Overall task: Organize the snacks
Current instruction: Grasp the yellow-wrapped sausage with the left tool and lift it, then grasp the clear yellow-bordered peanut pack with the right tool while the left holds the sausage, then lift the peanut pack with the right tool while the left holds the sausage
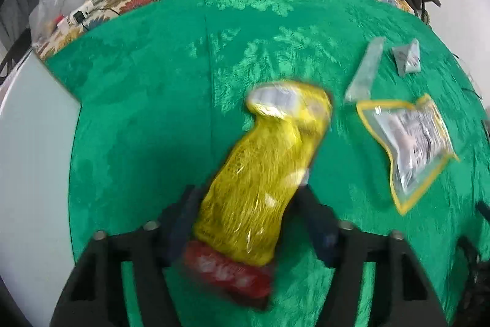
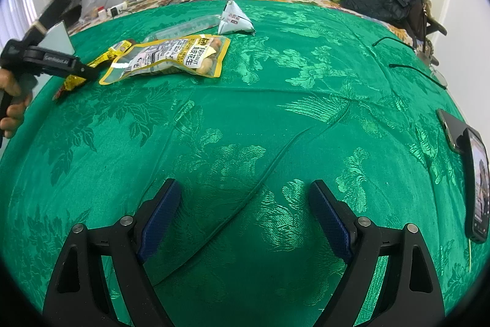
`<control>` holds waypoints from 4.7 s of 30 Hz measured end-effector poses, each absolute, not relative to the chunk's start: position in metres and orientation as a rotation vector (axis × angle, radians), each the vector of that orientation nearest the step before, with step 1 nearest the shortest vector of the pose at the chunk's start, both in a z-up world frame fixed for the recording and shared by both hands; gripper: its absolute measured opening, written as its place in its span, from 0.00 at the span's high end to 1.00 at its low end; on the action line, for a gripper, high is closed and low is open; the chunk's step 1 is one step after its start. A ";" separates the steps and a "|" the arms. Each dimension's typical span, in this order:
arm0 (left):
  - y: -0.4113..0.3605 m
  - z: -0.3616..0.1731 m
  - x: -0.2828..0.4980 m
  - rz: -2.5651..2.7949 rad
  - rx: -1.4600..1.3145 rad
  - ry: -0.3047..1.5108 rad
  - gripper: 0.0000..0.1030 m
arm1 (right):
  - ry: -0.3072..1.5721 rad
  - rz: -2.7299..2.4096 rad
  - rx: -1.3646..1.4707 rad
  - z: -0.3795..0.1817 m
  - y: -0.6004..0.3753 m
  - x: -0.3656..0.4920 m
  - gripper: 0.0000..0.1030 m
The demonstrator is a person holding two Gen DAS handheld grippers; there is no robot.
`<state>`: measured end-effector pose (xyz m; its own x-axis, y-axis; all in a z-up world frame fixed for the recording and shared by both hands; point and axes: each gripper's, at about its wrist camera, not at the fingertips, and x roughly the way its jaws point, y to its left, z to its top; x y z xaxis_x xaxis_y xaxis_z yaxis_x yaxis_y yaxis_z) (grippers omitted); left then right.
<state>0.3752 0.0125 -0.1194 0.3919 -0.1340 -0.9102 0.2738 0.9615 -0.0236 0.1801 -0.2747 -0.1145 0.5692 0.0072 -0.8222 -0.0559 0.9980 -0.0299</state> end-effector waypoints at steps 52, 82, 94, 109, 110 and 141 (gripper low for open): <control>0.053 -0.135 0.243 -0.062 0.019 0.945 0.00 | 0.964 0.038 -0.056 -0.114 -0.275 0.180 0.13; 0.054 -0.136 0.242 -0.066 0.013 0.944 0.00 | 1.187 0.612 -0.708 -0.117 -0.151 0.374 0.15; 0.053 -0.135 0.242 -0.067 0.012 0.943 0.00 | 1.323 0.407 0.008 -0.105 -0.204 0.347 0.37; 0.053 -0.135 0.242 -0.067 0.012 0.943 0.00 | 1.001 0.085 -0.124 -0.106 -0.219 0.172 0.24; 0.053 -0.135 0.242 -0.067 0.012 0.943 0.00 | 1.007 0.088 -0.119 -0.109 -0.219 0.175 0.19; 0.053 -0.135 0.242 -0.067 0.012 0.943 0.00 | 0.961 0.080 -0.075 -0.114 -0.222 0.170 0.17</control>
<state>0.2415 0.0532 -0.1354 0.5857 -0.0524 -0.8088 0.0627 0.9978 -0.0193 0.1697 -0.2222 -0.1139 0.5701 0.0345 -0.8208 -0.1009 0.9945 -0.0283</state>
